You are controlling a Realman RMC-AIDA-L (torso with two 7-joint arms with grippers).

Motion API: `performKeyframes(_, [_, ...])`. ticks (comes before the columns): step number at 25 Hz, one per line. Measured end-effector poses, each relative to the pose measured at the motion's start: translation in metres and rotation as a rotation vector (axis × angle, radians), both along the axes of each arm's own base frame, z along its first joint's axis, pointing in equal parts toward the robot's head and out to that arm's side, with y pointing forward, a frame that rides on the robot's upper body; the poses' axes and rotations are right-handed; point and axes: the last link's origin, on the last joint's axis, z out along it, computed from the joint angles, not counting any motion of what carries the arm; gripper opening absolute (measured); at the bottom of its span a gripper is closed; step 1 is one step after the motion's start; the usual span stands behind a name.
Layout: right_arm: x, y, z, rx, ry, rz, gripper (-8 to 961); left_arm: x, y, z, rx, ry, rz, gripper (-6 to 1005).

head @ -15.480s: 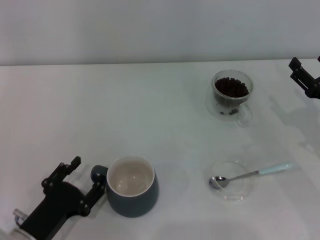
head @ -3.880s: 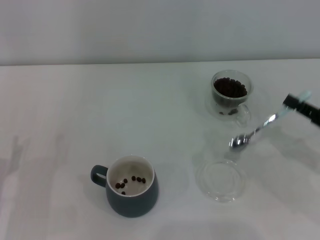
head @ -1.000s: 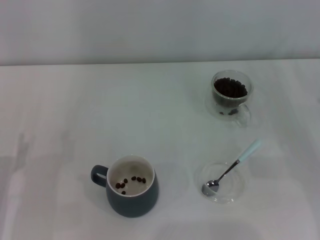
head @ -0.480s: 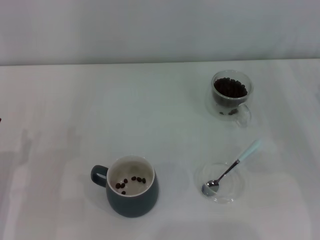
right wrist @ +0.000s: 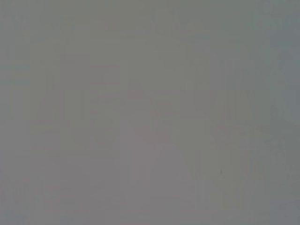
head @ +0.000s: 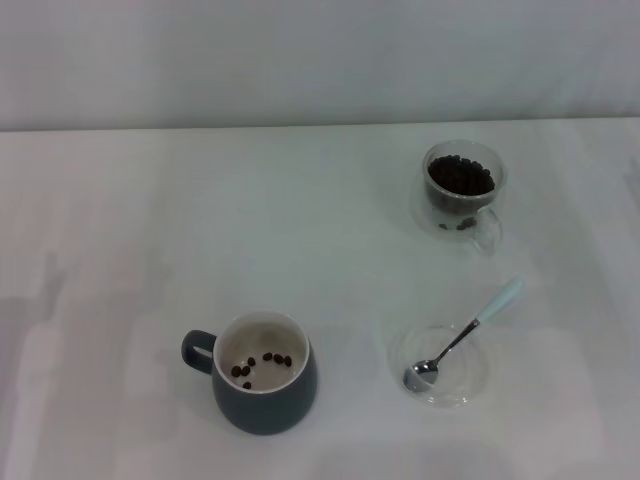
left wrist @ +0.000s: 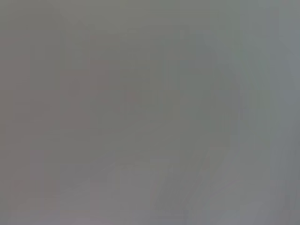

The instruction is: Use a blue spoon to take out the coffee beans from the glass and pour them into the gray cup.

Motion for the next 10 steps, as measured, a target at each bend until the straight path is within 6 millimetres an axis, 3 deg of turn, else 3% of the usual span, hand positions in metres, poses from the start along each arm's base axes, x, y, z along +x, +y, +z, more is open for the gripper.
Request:
performKeyframes(7, [-0.0016, 0.0012, -0.0033, -0.007, 0.006, 0.001, 766, 0.0052, 0.0044, 0.0015, 0.014, -0.011, -0.02, 893])
performKeyframes(10, [-0.0012, -0.0001, -0.0088, -0.024, 0.013, -0.006, 766, 0.0036, 0.0005, 0.0012, 0.014, -0.008, -0.017, 893])
